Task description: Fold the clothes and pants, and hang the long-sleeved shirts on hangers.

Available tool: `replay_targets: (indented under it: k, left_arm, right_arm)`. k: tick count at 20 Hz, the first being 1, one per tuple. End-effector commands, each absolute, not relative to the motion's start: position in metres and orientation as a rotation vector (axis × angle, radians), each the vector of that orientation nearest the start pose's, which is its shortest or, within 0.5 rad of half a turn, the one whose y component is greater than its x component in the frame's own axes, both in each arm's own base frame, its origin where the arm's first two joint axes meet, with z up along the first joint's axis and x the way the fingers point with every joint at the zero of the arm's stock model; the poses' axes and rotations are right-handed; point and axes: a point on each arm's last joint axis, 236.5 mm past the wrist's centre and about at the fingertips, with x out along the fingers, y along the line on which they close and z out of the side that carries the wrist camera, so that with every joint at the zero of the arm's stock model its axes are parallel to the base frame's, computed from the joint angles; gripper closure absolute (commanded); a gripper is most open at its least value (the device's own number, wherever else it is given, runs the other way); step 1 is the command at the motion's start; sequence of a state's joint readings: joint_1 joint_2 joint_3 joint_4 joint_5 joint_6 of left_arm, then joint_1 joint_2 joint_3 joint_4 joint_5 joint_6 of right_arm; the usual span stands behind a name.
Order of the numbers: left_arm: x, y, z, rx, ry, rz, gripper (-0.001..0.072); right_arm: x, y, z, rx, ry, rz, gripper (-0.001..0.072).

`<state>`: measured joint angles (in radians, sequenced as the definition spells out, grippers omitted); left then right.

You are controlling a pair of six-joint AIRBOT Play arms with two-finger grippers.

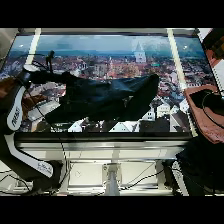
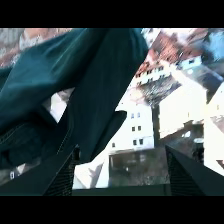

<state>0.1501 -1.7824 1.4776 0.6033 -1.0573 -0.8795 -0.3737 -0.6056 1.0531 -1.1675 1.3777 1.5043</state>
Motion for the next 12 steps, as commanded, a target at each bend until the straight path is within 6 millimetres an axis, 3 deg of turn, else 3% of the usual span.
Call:
replay_targets:
  k: [1,3,5,7,8,10,11,12]
  left_arm:
    - [0.534,-0.097,0.063,-0.479,0.777,-0.667,0.0646]
    - [0.537,-0.093,0.093,-0.446,0.695,-0.652,0.0646]
    - [0.543,-0.083,0.113,-0.427,0.636,-0.61,0.0646]
    - [0.543,-0.082,0.117,-0.423,0.625,-0.605,0.0646]
    - [0.543,-0.082,0.116,-0.424,0.629,-0.604,0.0646]
    - [0.544,-0.082,0.113,-0.427,0.634,-0.604,0.0646]
    - [0.544,-0.082,0.111,-0.432,0.638,-0.603,0.0647]
    - [0.545,-0.082,0.109,-0.435,0.641,-0.602,0.0646]
  right_arm:
    - [0.256,0.005,0.138,0.413,0.95,0.045,0.0119]
    - [0.248,0.017,0.099,0.482,1.039,0.069,0.012]
    - [0.247,0.04,0.072,0.593,1.069,0.14,0.0129]
    - [0.256,0.061,0.061,0.669,1.018,0.236,0.0246]
    - [0.263,0.065,0.056,0.698,0.976,0.25,0.027]
    - [0.274,0.057,0.042,0.728,0.923,0.208,0.0272]
    - [0.276,0.054,0.036,0.737,0.915,0.186,0.0304]
    - [0.277,0.051,0.03,0.744,0.906,0.165,0.0386]
